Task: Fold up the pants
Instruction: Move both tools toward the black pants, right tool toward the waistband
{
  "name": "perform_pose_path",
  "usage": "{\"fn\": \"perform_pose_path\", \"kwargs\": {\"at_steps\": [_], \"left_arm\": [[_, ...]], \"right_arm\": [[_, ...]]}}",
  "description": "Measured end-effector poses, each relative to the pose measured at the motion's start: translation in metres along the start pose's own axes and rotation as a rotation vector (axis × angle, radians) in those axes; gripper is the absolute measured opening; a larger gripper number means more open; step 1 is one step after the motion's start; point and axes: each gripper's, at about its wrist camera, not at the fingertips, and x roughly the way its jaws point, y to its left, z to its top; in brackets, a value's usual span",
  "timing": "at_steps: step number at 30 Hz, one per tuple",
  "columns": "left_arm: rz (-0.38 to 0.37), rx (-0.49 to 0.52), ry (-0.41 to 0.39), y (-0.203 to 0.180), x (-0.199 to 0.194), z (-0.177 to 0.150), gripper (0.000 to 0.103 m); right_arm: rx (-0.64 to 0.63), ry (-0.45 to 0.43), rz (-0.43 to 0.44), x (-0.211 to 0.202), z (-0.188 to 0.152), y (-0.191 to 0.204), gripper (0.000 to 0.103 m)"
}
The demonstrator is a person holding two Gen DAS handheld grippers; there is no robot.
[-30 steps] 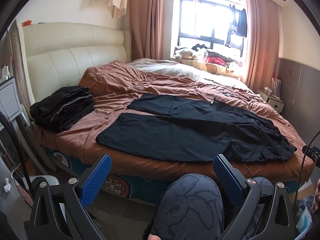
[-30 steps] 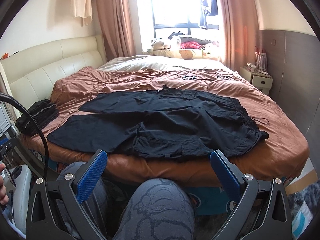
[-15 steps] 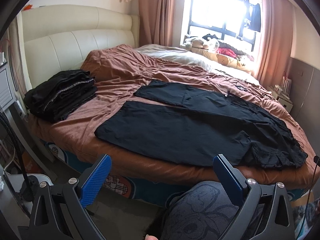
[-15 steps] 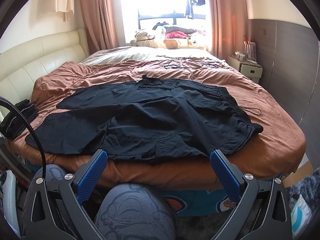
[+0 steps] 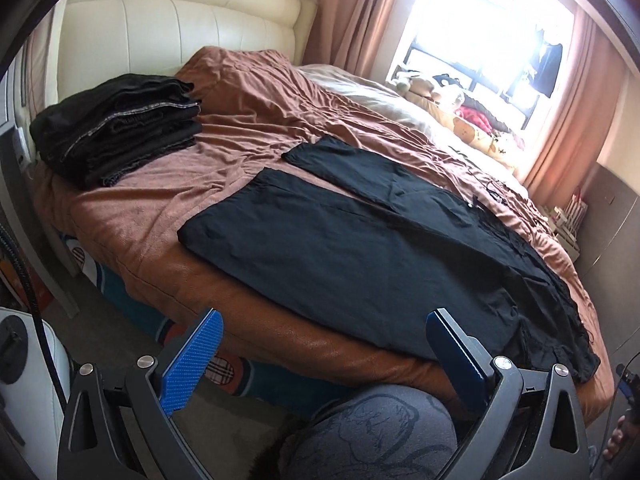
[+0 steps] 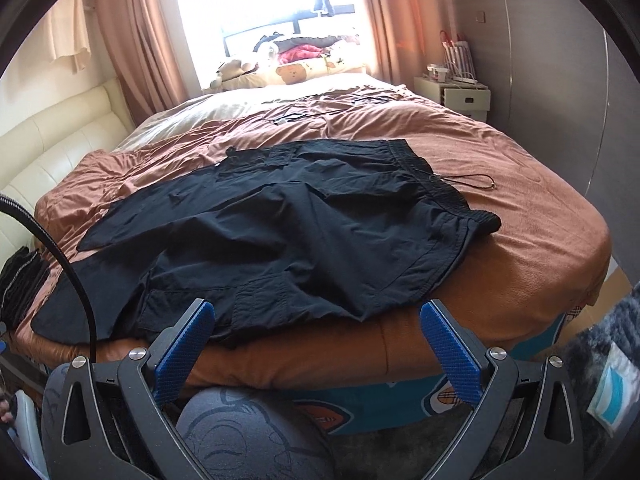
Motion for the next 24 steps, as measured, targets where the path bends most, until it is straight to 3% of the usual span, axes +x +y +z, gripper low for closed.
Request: {"fn": "perform_pose_path", "kwargs": {"at_steps": [6, 12, 14, 24], "left_arm": [[0.024, -0.052, 0.029, 0.017, 0.025, 0.006, 0.098], [0.014, -0.116, 0.065, 0.038, 0.053, 0.008, 0.081], [0.014, -0.144, 0.071, 0.046, 0.06, 0.009, 0.077], [0.018, -0.237, 0.102, 0.07, 0.093, 0.01, 0.076]], "right_arm": [[0.096, 0.003, -0.026, 0.014, 0.007, -0.033, 0.103], [0.198, 0.048, -0.041, 0.043, 0.015, -0.066, 0.103], [0.214, 0.059, -0.039, 0.054, 0.019, -0.074, 0.094], [0.273, 0.101, -0.037, 0.099, 0.033, -0.099, 0.093]]}}
